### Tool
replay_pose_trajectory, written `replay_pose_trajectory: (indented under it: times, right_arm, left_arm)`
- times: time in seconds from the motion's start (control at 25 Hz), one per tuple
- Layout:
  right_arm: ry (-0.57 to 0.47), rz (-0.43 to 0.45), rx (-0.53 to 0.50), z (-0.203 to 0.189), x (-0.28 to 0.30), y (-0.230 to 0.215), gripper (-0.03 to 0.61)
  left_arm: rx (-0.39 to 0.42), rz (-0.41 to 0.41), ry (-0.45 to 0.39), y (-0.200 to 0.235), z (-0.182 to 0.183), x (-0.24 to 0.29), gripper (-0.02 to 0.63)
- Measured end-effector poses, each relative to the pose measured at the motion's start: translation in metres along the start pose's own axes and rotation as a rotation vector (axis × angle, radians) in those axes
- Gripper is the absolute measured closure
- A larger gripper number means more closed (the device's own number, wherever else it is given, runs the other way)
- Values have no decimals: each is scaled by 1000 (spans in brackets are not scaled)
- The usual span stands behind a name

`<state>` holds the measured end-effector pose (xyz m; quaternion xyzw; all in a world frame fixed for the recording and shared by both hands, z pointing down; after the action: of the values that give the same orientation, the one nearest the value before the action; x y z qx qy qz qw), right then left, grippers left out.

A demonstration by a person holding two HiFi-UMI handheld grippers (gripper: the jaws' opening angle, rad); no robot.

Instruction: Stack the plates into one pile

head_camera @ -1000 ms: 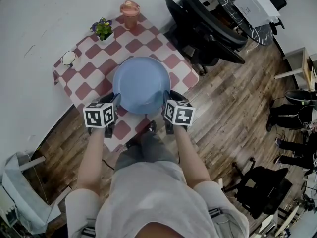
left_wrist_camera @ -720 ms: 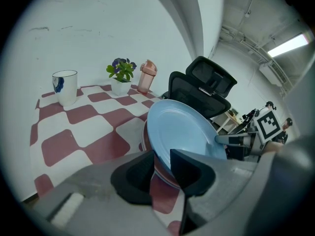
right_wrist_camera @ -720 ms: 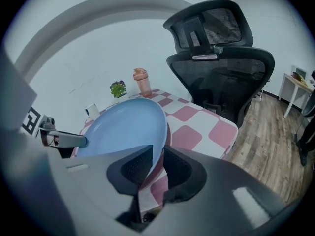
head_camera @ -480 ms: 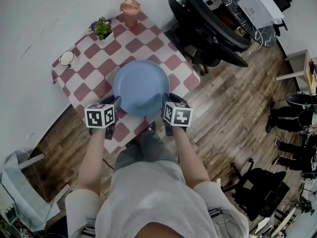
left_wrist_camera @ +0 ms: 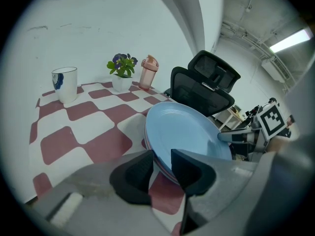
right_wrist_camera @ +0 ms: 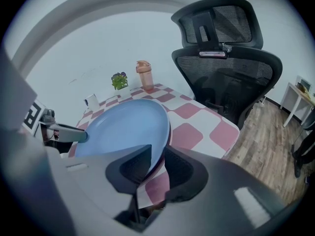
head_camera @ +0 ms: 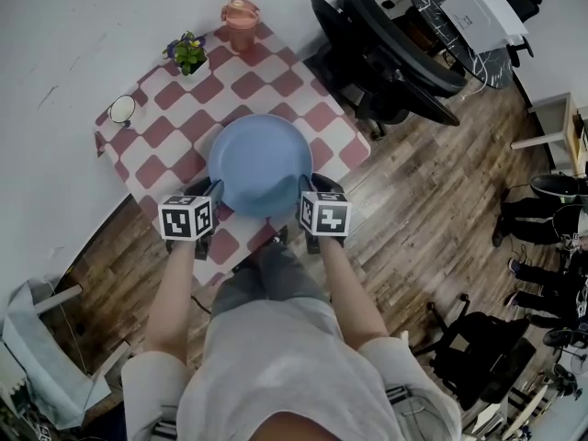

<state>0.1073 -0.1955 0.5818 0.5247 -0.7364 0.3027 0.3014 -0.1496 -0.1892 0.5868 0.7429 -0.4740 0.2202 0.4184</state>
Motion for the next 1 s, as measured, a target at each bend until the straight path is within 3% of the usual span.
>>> replay_pose_trajectory:
  times: [0.28, 0.52, 0.72, 0.8, 1.0]
  right_arm:
    - [13, -18, -84, -2, 1, 1, 443]
    - [-71, -29, -82, 11, -7, 2, 453]
    - [-160, 9, -99, 30, -21, 13, 578]
    - [-188, 38, -107, 37, -27, 19, 578]
    - [-285, 83, -118, 60, -48, 32, 578]
  left_arm:
    - [36, 19, -51, -1, 7, -6, 451]
    - [56, 10, -156, -6, 23, -22, 454]
    - [86, -3, -247, -15, 37, -39, 566]
    - [112, -6, -283, -19, 44, -47, 609]
    - [161, -19, -379, -31, 59, -69, 609]
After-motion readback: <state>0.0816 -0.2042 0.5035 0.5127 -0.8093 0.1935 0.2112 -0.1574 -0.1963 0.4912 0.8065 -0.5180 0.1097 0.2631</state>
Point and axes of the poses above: the fingertips, and each gripper's own axes: x forward along the fingers, y to its left, z out of its top, the point moved 5 cm from there along -x, backward along the fingers, and after that the axes turned 6 degrees about -x, right-handed, at the moved point
